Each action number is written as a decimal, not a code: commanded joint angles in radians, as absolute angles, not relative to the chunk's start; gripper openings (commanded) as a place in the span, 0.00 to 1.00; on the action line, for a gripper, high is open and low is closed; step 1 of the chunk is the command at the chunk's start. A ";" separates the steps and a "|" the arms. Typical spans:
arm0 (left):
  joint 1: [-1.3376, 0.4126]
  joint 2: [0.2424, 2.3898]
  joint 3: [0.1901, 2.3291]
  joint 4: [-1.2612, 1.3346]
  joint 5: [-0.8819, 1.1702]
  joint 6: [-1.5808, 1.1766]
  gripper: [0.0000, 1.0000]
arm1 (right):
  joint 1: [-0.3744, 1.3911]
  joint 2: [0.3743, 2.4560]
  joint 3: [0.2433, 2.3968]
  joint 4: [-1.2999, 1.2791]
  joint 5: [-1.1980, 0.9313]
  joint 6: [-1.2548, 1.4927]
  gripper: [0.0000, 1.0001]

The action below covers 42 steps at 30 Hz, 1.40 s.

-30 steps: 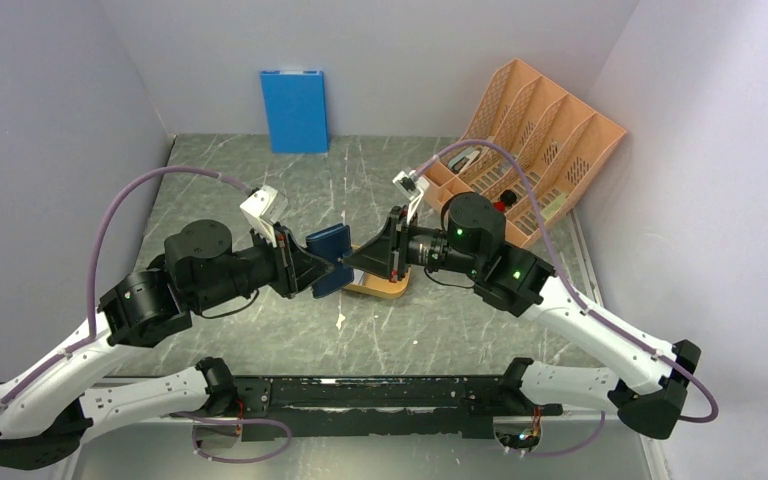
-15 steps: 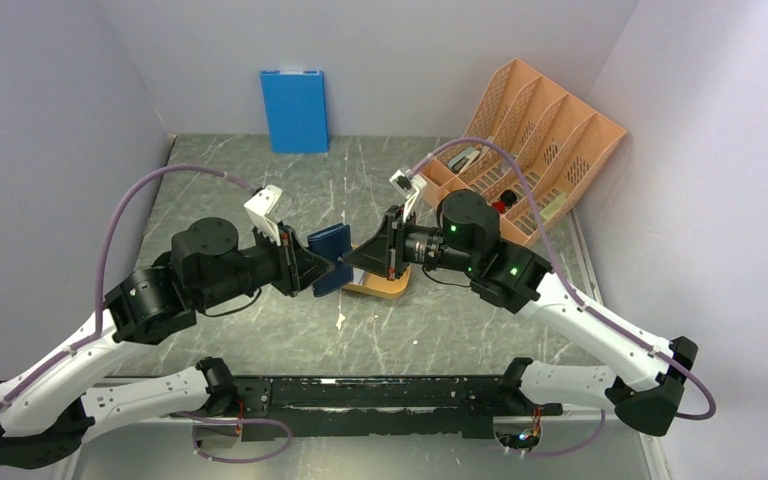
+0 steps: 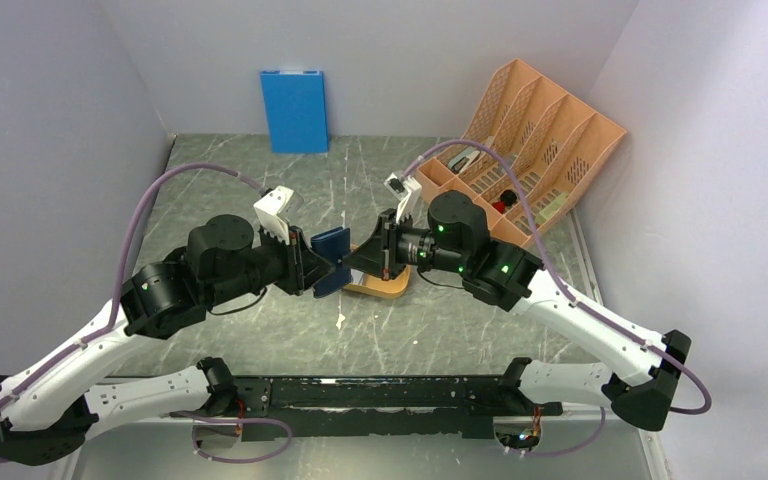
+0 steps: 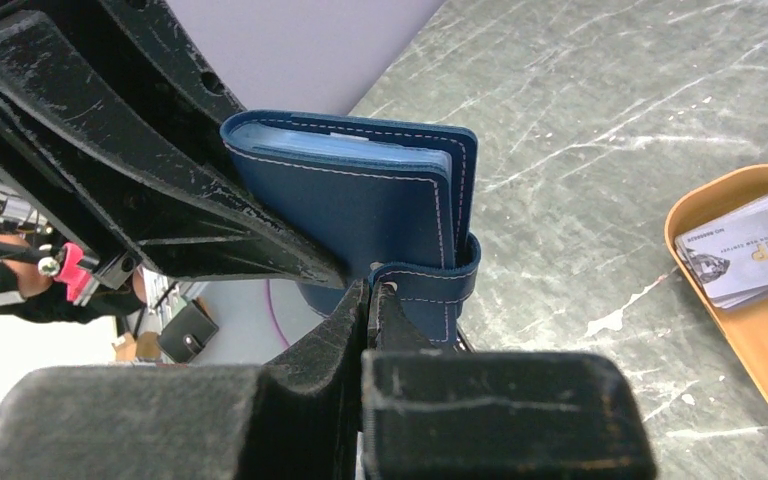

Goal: Put the credit cards into the card holder
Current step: Close the card holder.

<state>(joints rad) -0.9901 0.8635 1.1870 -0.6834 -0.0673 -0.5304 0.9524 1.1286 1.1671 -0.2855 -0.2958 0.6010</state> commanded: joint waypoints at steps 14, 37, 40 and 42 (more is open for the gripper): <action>-1.009 0.865 1.234 -0.617 -0.044 -0.568 0.05 | 0.993 1.138 1.191 -0.224 -0.195 0.636 0.00; -1.010 0.843 1.240 -0.656 -0.124 -0.581 0.05 | 0.994 1.121 1.171 -0.160 -0.279 0.653 0.00; -1.010 0.846 1.240 -0.639 -0.097 -0.581 0.05 | 0.995 1.134 1.179 -0.166 -0.290 0.652 0.00; -1.010 0.848 1.241 -0.626 -0.083 -0.582 0.05 | 0.995 1.143 1.186 -0.172 -0.295 0.650 0.00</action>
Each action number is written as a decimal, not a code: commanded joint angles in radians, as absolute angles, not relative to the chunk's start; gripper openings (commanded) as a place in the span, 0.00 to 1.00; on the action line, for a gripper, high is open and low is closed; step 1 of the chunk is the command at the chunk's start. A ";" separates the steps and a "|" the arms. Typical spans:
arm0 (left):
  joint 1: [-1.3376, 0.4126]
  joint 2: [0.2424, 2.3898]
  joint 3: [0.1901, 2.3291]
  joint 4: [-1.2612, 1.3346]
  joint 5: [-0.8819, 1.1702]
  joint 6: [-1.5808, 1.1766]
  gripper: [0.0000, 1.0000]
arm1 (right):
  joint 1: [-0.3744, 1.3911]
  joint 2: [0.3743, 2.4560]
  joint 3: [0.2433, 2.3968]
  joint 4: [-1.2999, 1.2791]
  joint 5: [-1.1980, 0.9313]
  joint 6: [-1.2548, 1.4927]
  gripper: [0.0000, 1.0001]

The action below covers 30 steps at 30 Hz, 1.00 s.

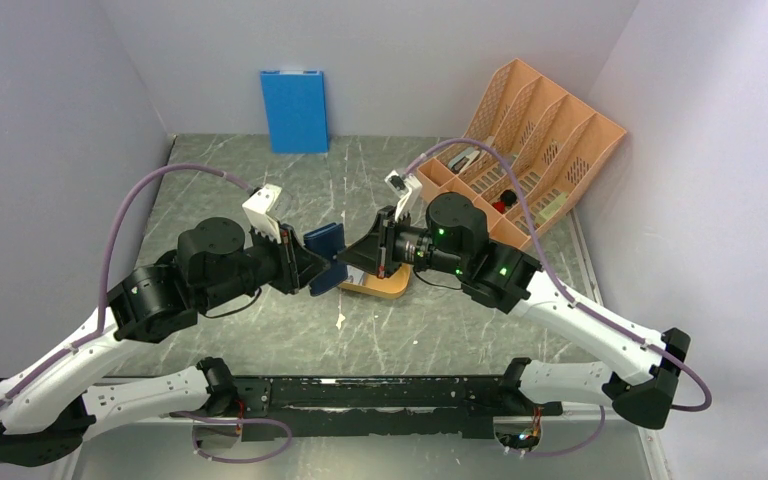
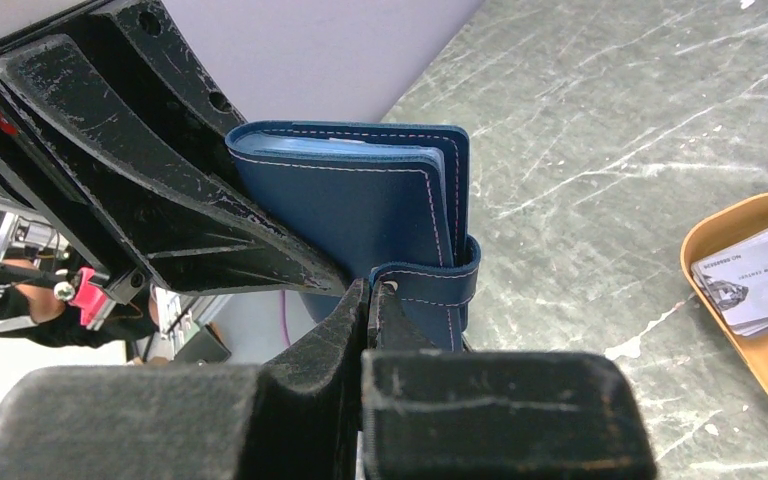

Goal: Put the credit cards into the card holder
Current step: Close the card holder.

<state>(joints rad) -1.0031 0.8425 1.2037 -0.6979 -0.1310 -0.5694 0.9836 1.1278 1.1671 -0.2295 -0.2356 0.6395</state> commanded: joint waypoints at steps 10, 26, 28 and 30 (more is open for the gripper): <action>-1.010 0.875 1.225 -0.569 0.043 -0.573 0.05 | 0.998 1.155 1.169 -0.107 -0.280 0.679 0.00; -1.010 0.874 1.191 -0.468 0.193 -0.594 0.05 | 1.016 1.223 1.167 -0.036 -0.269 0.722 0.00; -1.010 0.873 1.190 -0.451 0.211 -0.601 0.05 | 1.022 1.236 1.174 -0.039 -0.267 0.722 0.00; -1.011 0.873 1.188 -0.433 0.226 -0.614 0.05 | 1.030 1.250 1.179 -0.044 -0.261 0.721 0.00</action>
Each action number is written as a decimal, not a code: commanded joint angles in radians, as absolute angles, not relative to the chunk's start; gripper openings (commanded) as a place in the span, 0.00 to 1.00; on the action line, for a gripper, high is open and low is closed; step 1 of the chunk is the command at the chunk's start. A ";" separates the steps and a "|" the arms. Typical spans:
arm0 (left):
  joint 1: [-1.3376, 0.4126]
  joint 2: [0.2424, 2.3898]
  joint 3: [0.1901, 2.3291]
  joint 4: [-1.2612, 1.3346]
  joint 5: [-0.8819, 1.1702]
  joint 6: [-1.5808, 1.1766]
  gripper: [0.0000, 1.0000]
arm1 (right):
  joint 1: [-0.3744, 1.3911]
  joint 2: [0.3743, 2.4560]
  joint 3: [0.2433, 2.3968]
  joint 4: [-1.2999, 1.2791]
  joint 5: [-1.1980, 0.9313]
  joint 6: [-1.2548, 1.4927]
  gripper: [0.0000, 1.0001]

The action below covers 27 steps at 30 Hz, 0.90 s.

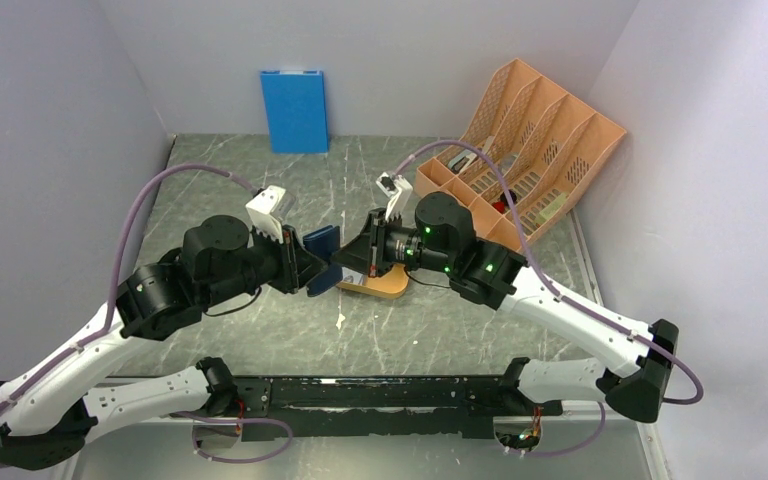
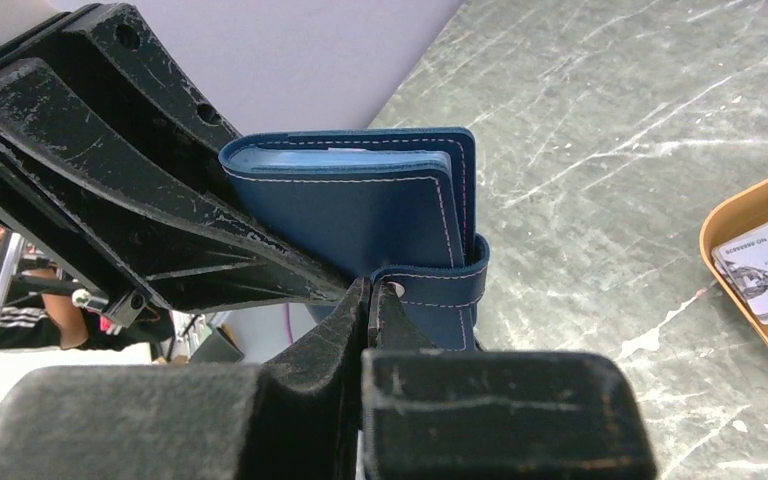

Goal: Put the credit cards into the card holder
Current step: Close the card holder.

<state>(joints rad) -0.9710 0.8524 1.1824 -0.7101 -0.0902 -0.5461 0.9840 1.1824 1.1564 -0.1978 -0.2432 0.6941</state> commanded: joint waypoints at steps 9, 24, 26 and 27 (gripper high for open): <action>-1.009 0.867 1.215 -0.484 0.146 -0.601 0.05 | 1.046 1.254 1.176 -0.047 -0.252 0.718 0.00; -1.010 0.640 1.078 -0.632 -0.227 -0.643 0.05 | 1.047 0.901 1.114 -0.269 -0.314 0.547 0.81; -1.010 0.578 0.995 -0.563 -0.182 -0.678 0.05 | 1.046 0.836 1.054 -0.244 -0.305 0.548 0.82; -1.010 0.544 0.955 -0.518 -0.156 -0.699 0.05 | 1.047 0.808 1.019 -0.212 -0.306 0.554 0.82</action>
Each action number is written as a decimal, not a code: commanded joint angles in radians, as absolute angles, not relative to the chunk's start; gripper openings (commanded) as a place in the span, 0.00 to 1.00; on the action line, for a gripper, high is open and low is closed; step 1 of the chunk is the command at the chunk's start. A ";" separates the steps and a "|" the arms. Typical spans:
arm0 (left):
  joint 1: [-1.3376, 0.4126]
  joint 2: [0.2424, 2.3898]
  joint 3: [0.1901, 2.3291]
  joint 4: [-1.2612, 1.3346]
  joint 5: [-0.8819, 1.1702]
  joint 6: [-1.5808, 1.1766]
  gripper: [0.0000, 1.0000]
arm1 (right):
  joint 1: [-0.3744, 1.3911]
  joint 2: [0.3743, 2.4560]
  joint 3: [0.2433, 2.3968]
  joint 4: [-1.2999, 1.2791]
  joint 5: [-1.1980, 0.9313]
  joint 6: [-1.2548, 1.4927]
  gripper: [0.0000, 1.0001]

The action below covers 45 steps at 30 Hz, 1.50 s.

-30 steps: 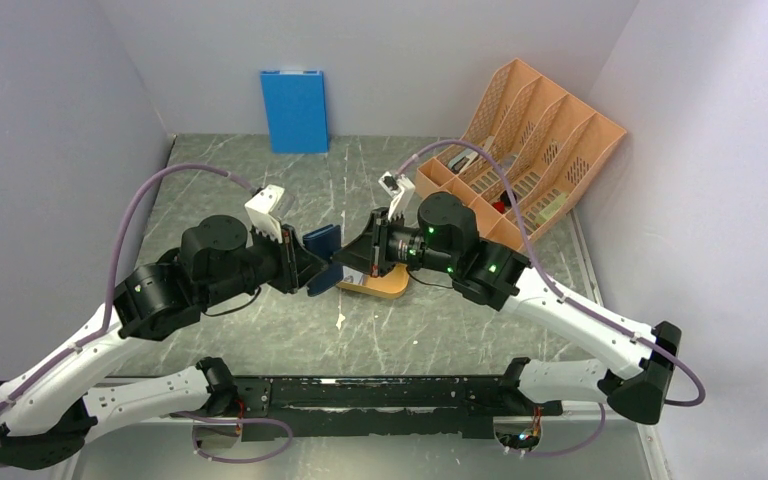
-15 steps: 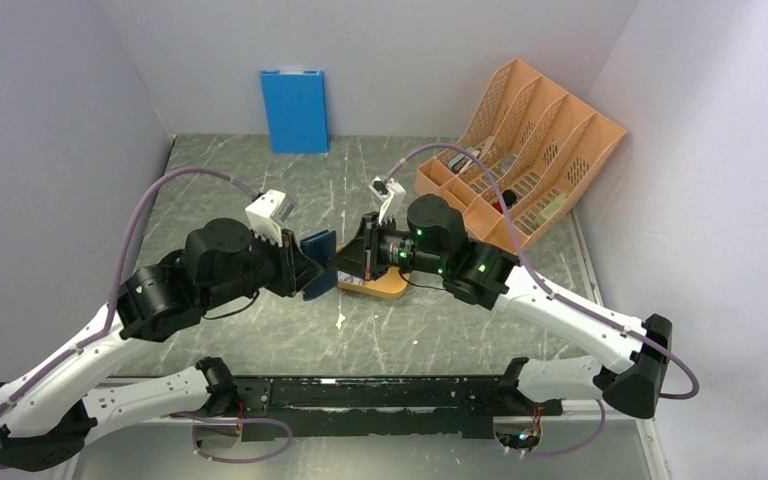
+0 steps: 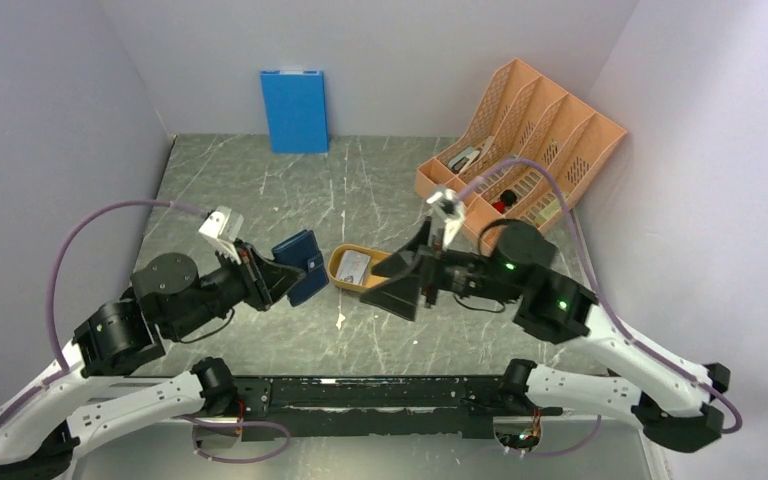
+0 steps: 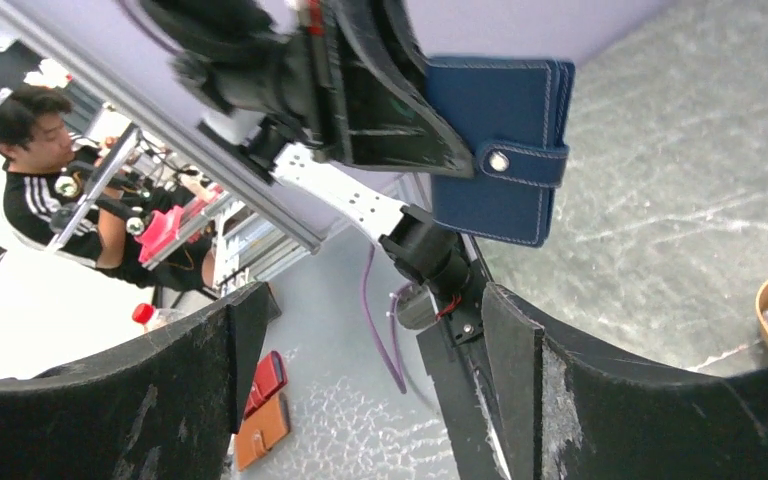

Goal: Put the credit cards into the card holder
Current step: Close the card holder.

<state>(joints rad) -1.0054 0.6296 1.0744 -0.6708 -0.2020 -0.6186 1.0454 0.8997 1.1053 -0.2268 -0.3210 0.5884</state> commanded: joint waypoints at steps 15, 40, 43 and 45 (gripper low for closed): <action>-1.009 0.459 0.780 -0.102 0.229 -0.693 0.05 | 1.047 0.764 0.765 0.143 -0.397 0.704 0.85; -1.010 0.485 0.799 -0.014 0.273 -0.682 0.05 | 1.112 0.952 0.819 0.347 -0.498 0.838 0.13; -1.010 0.497 0.811 -0.021 0.276 -0.684 0.17 | 1.180 0.965 0.885 0.207 -0.411 0.717 0.03; -1.011 0.500 0.807 -0.015 0.287 -0.693 0.42 | 1.209 0.969 0.919 0.135 -0.351 0.653 0.01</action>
<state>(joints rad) -1.0054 0.4702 0.7967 -0.0788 0.2741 -0.7044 1.1309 0.9417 0.8379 0.2993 -0.4545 0.7864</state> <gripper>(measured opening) 0.249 0.096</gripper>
